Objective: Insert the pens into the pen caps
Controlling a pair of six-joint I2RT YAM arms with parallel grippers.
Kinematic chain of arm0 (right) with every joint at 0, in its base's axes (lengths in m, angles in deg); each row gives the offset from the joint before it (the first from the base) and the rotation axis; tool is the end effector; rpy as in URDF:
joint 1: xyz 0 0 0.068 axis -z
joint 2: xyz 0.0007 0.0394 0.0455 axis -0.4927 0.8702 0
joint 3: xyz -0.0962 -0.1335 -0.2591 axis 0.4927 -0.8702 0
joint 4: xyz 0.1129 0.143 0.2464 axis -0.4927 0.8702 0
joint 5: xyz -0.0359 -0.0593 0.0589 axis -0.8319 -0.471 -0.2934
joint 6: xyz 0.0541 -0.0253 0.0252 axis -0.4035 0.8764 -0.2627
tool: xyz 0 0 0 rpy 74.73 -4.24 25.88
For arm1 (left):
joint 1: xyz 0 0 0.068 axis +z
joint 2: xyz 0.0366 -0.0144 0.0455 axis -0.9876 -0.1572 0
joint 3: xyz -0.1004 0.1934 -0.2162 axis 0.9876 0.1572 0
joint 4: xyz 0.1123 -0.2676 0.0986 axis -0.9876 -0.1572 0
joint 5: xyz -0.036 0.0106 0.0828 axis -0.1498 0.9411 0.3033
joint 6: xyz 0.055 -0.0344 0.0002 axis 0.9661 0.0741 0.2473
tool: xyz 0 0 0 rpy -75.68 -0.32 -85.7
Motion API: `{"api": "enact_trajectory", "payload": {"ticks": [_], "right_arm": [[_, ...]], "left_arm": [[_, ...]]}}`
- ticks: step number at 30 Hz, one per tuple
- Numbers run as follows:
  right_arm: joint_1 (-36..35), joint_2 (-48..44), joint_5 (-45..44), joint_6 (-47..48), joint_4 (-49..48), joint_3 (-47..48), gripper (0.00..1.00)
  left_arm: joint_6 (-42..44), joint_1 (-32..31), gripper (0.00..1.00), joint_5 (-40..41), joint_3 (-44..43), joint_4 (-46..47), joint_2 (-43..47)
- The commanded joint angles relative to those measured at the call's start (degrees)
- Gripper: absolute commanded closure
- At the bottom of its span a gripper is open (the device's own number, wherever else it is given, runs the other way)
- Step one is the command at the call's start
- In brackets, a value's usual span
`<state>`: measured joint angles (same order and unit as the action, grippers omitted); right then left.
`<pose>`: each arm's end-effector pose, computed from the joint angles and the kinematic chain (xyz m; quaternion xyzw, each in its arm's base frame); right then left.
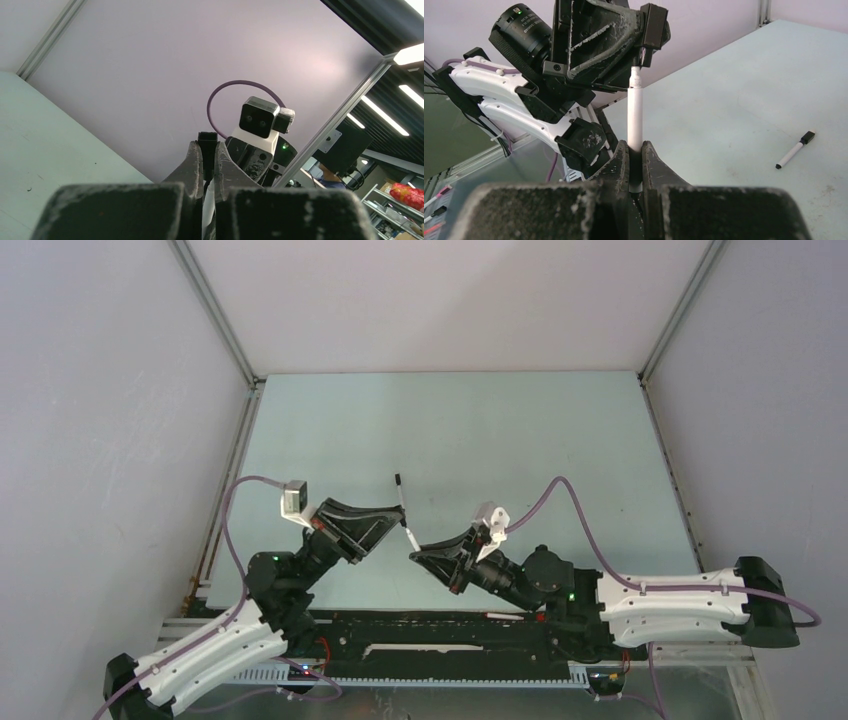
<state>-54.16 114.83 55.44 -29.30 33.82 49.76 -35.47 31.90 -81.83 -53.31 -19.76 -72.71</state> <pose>0.0449 0.2596 0.3262 -0.2585 0.6049 0.5016 0.5619 0.0970 -0.1208 0.3140 0.0320 0.4767 -0.7053 0.5236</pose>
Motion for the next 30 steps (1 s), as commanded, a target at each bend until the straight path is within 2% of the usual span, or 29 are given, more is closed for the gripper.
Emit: {"api": "enact_trajectory", "payload": {"ticks": [1, 30], "right_arm": [[-0.48, 0.68, 0.16, 0.76, -1.64, 2.88, 1.00], [-0.55, 1.89, -1.01, 1.33, -0.21, 4.39, 1.00]], "left_arm": [[-0.36, 0.37, 1.00, -1.29, 1.10, 1.85, -0.37], [0.52, 0.37, 1.00, 0.62, 1.76, -0.26, 1.73]]}}
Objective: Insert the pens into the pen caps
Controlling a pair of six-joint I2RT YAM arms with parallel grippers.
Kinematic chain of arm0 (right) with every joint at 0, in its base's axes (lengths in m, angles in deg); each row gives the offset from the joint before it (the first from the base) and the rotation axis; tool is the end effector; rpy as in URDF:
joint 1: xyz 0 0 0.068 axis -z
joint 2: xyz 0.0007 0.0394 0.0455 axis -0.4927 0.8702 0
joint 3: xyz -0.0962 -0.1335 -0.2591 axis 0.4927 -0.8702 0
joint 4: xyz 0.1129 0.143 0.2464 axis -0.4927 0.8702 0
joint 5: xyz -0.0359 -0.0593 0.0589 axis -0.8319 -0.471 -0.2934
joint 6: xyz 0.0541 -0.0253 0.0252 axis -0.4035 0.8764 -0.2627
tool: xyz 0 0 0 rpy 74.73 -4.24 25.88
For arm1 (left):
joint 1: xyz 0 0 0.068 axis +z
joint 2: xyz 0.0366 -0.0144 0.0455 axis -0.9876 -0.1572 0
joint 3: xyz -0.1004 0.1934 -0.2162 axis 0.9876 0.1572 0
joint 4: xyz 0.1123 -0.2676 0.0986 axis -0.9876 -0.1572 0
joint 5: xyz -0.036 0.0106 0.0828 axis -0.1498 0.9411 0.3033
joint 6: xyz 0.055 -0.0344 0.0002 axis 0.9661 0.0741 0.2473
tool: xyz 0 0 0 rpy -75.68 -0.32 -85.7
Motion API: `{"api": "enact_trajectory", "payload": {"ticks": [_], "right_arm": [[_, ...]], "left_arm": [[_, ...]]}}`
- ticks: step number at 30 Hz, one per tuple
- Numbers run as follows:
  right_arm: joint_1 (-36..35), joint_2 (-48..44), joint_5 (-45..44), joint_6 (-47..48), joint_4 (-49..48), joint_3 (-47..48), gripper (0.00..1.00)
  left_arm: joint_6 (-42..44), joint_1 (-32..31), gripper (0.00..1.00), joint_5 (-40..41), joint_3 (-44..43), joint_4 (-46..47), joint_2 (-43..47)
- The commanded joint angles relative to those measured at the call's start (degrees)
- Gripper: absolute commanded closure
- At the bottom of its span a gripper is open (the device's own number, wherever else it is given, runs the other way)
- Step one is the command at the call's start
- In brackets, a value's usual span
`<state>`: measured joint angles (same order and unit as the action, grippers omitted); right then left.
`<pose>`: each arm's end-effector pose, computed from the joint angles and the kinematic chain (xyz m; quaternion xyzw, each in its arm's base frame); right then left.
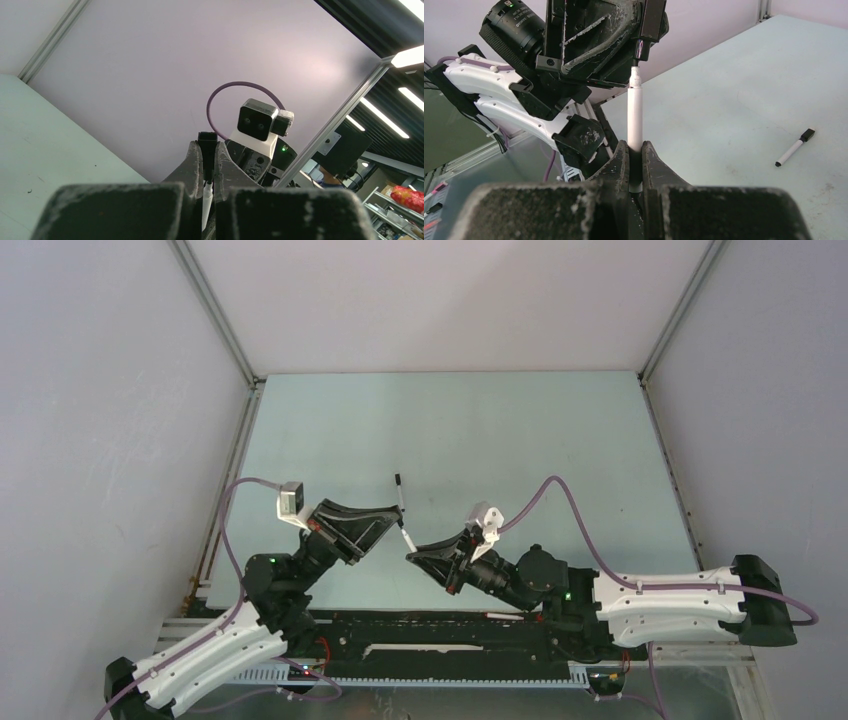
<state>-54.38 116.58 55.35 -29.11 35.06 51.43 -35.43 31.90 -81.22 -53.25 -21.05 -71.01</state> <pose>0.0448 0.2676 0.3282 -0.2659 0.6106 0.4947 0.5584 0.0945 -0.1172 0.3152 0.0277 0.4740 -0.7048 0.5271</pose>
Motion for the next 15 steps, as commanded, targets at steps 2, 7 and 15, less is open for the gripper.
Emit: {"api": "enact_trajectory", "payload": {"ticks": [2, 7, 15], "right_arm": [[-0.38, 0.13, -1.30, 1.15, -1.29, 2.73, 1.00], [-0.28, 0.15, -1.57, 1.11, -1.30, 2.96, 1.00], [0.14, 0.48, -1.87, 1.00, -0.46, 4.06, 1.00]], "left_arm": [[0.47, 0.34, 1.00, -0.02, 1.67, 1.03, 0.11], [0.43, 0.37, 1.00, -0.19, 1.73, 1.18, -0.13], [0.21, 0.37, 1.00, -0.43, 2.09, 1.56, -0.10]]}}
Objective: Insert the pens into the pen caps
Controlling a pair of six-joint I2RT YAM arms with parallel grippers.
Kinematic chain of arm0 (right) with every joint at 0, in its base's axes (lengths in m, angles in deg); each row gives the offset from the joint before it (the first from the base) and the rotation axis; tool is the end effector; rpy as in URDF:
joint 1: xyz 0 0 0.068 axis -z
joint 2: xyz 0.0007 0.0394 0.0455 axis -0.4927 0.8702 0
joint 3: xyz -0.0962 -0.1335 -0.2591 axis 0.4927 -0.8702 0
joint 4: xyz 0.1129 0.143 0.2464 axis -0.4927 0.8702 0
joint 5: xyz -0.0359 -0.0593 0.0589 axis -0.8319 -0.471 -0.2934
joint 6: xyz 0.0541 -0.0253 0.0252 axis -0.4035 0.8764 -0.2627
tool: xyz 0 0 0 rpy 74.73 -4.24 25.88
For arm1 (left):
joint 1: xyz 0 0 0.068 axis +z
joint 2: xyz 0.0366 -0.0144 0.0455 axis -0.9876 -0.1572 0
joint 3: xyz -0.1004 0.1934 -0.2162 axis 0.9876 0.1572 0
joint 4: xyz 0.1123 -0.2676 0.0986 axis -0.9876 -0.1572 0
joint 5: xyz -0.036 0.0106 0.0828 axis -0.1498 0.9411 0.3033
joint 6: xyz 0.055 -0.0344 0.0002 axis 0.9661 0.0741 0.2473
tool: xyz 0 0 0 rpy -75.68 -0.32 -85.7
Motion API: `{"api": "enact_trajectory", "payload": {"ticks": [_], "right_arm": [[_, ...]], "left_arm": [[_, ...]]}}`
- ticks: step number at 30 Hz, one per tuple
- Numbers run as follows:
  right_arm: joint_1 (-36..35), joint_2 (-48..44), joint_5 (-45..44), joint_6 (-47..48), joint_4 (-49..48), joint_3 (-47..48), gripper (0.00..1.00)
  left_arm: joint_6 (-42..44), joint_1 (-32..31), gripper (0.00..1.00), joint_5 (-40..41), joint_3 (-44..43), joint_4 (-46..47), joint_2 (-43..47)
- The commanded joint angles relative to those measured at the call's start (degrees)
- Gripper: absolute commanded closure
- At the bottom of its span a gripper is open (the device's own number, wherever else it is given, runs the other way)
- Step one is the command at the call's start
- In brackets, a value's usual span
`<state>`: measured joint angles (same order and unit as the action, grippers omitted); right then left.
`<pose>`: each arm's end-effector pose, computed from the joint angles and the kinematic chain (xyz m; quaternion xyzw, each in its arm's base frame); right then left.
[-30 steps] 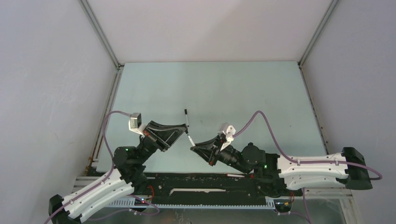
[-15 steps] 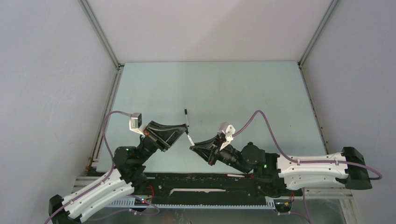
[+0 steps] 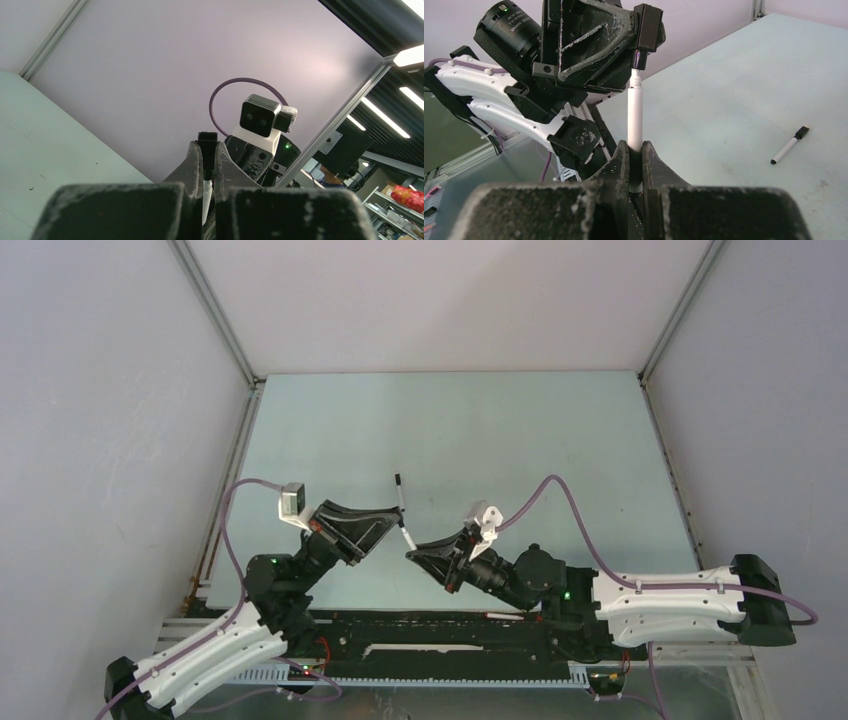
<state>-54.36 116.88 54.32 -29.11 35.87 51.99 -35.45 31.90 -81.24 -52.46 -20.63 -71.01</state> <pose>0.0459 0.2688 0.3292 -0.2622 0.6161 0.4871 0.5607 0.0949 -0.1176 0.3104 0.0276 0.4768 -0.7039 0.5258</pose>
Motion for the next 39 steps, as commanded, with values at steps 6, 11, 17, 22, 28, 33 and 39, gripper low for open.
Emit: {"api": "enact_trajectory", "payload": {"ticks": [6, 11, 17, 22, 28, 33, 39], "right_arm": [[0.39, 0.44, -0.67, 0.87, -0.60, 4.24, 1.00], [0.60, 0.53, -0.85, 0.70, -0.42, 4.56, 1.00], [0.86, 1.10, -1.16, 1.00, 0.43, 5.78, 1.00], [1.08, 1.91, -3.07, 1.62, 2.12, 7.39, 1.00], [1.73, 1.52, -4.60, 2.17, 4.41, 9.04, 1.00], [2.68, 1.36, -4.75, 1.76, 5.84, 9.81, 1.00], [3.12, 2.62, -6.60, 2.56, 8.32, 12.01, 1.00]], "left_arm": [[0.16, 0.30, 1.00, -0.48, 1.55, 1.50, -0.33], [0.23, 0.32, 1.00, -0.35, 1.67, 1.50, -0.36], [0.36, 0.32, 1.00, 0.49, 2.17, 1.23, -0.65], [0.36, 0.37, 1.00, 0.83, 2.81, 1.58, -1.30], [1.18, 0.37, 1.00, 1.07, 3.03, 0.69, -1.07], [1.37, 0.37, 1.00, 1.37, 3.23, 0.49, -1.39], [1.55, 0.36, 1.00, 1.36, 3.26, 0.79, -2.82]]}}
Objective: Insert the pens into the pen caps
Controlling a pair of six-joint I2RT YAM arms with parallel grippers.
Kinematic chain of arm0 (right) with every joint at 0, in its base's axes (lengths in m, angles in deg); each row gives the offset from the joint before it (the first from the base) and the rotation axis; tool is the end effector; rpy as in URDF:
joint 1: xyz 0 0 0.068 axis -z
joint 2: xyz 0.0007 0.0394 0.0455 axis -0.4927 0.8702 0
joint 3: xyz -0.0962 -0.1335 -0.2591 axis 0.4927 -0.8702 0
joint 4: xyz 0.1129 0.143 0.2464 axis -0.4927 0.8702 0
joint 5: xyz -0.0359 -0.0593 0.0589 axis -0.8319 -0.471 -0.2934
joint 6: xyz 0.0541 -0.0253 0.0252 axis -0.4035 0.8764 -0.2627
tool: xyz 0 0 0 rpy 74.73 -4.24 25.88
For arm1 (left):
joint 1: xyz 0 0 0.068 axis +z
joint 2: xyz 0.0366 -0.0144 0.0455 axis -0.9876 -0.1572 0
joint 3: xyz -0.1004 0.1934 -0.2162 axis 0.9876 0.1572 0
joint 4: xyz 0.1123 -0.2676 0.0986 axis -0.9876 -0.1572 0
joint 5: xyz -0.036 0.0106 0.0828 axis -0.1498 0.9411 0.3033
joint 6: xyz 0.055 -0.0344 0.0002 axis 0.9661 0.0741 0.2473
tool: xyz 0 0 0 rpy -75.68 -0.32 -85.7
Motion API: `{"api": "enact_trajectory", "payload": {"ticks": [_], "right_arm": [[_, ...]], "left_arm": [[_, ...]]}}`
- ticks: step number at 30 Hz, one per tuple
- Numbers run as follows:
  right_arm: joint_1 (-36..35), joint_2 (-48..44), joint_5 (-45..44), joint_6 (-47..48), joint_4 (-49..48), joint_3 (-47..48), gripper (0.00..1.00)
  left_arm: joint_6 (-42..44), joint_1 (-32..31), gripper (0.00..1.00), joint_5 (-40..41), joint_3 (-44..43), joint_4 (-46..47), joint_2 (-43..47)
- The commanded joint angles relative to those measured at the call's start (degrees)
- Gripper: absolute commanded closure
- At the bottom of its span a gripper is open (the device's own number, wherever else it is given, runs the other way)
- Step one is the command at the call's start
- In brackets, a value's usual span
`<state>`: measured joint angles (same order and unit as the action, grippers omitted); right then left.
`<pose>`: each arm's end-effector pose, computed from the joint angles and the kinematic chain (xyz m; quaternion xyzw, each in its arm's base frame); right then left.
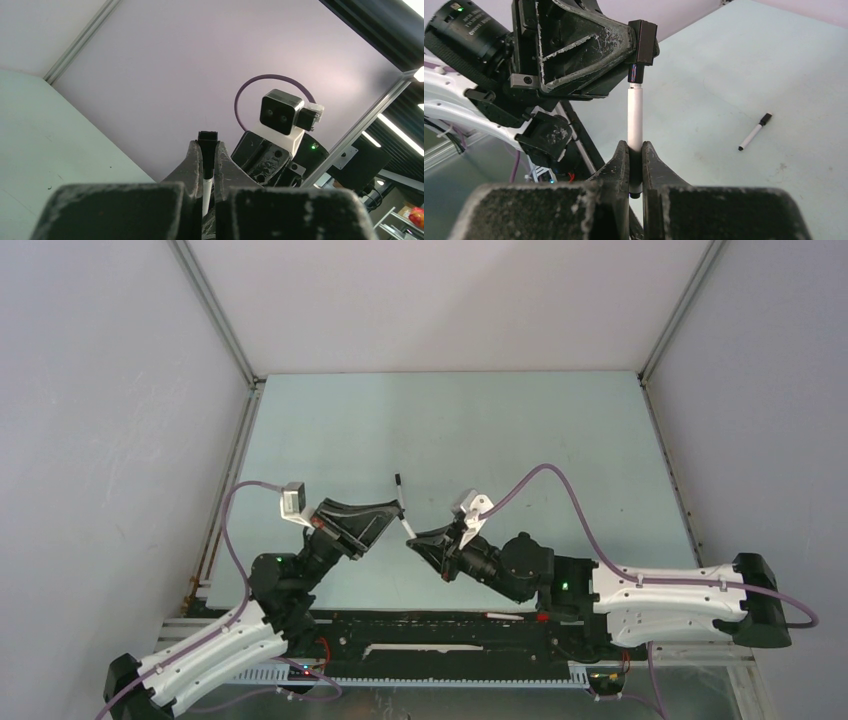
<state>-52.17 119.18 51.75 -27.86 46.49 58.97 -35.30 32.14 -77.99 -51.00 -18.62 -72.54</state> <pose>0.0602 0.2795 0.3471 -0.2681 0.6521 0.4272 0.5661 0.1005 -0.1188 0.3004 0.0019 0.4838 -0.6914 0.5366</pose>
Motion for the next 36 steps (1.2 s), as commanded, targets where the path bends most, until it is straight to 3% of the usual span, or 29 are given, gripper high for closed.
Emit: {"api": "enact_trajectory", "payload": {"ticks": [1, 16, 36], "right_arm": [[0.99, 0.61, -4.53, 1.69, -1.60, 5.63, 1.00], [0.75, 5.70, -13.46, 8.46, 8.27, 15.51, 1.00], [-1.28, 22.12, -32.60, 18.99, 15.43, 32.03, 1.00]], "left_arm": [[1.40, 0.13, 1.00, -1.87, 1.85, -1.27, -1.45], [2.62, 0.13, 1.00, 1.04, 1.62, -6.81, -2.58], [-0.92, 0.13, 1.00, 8.12, -3.74, -21.94, -8.99]]}}
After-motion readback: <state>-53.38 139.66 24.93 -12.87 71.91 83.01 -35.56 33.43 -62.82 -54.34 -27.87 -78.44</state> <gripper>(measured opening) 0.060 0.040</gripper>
